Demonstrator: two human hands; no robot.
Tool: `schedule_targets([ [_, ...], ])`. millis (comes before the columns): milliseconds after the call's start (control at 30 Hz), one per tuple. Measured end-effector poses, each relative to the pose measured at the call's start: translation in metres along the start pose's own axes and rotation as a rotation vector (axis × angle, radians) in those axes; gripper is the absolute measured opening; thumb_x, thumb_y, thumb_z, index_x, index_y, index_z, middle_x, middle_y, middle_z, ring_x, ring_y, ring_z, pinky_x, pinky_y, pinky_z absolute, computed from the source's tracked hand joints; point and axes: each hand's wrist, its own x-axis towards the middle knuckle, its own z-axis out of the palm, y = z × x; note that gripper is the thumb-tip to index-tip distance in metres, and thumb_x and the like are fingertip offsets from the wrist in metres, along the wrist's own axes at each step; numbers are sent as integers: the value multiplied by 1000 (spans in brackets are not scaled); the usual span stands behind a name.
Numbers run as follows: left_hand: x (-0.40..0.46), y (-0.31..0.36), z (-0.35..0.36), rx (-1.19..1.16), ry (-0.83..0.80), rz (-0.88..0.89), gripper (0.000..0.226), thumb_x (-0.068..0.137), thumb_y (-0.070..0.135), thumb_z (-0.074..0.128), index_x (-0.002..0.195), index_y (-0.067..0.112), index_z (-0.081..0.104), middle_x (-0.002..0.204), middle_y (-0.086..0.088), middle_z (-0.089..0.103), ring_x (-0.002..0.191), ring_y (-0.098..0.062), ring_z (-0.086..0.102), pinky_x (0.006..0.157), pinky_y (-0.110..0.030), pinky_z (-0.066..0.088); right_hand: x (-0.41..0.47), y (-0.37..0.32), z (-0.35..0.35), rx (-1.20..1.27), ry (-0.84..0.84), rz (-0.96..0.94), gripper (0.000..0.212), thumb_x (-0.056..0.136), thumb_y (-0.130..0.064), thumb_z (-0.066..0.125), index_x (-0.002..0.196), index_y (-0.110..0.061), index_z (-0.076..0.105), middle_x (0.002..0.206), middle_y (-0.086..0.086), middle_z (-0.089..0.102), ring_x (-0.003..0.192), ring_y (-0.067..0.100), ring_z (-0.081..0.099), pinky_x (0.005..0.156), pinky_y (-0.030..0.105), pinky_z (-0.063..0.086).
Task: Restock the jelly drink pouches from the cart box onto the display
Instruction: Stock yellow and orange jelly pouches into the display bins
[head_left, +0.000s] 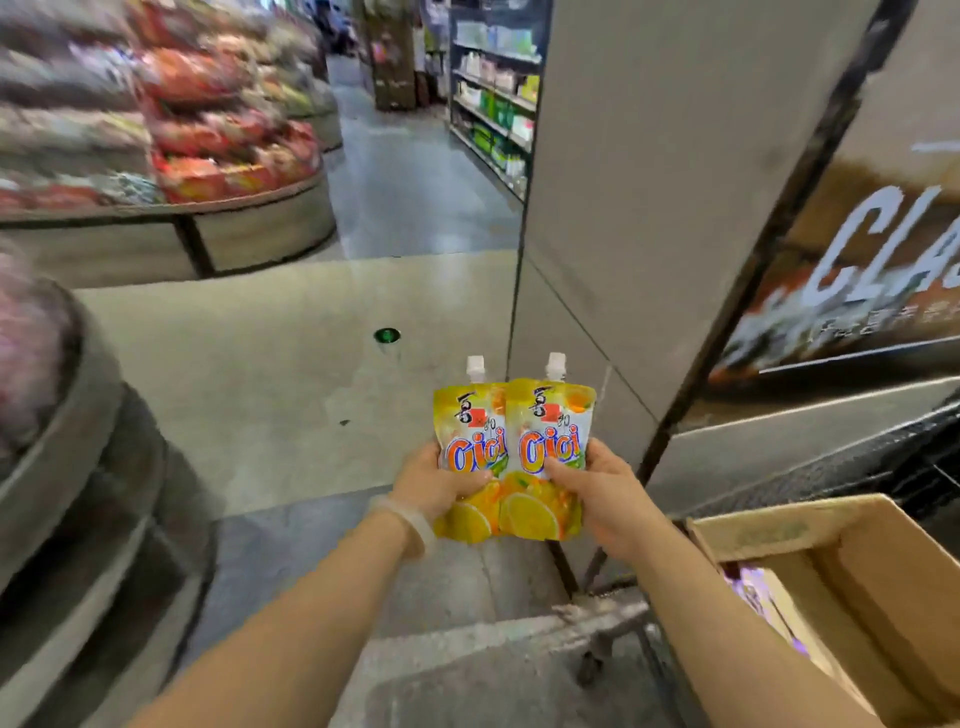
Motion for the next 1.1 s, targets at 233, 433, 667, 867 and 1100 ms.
schedule_targets([
  [233, -70, 5, -219, -109, 307, 44, 41, 73, -6, 74, 106, 13, 62, 110, -17, 69, 101, -36, 66, 90, -56, 51, 1, 44, 227, -90, -316, -10, 26, 85, 5, 59, 104, -12, 61, 84, 0, 76, 72, 14, 72, 63, 29, 60],
  [433, -165, 9, -363, -279, 574, 127, 40, 78, -16, 63, 111, 7, 58, 98, -13, 67, 81, -29, 65, 76, -47, 56, -19, 86, 404, -94, -642, 35, 27, 83, 3, 59, 100, -18, 62, 84, -1, 76, 75, 15, 73, 64, 31, 60],
  [667, -266, -10, -481, -430, 856, 122, 34, 80, -11, 64, 107, 9, 58, 101, -15, 69, 92, -35, 66, 76, -51, 55, -65, 138, 568, -165, -908, 150, 28, 88, 2, 56, 114, -8, 59, 101, 10, 73, 88, 26, 70, 76, 40, 60],
  [867, -323, -36, -560, -505, 1099, 146, 29, 80, -8, 66, 100, 13, 61, 91, -10, 70, 88, -32, 66, 83, -49, 55, -100, 181, 680, -273, -1104, 191, 22, 89, 2, 55, 105, -12, 61, 92, 3, 73, 86, 23, 67, 83, 43, 55],
  [1100, -389, -44, -652, -503, 1353, 190, 29, 80, -8, 67, 105, 5, 61, 83, -14, 68, 64, -23, 65, 56, -30, 53, -149, 216, 814, -330, -1354, 199, 21, 88, 4, 56, 100, -14, 61, 95, 7, 70, 85, 26, 66, 89, 48, 52],
])
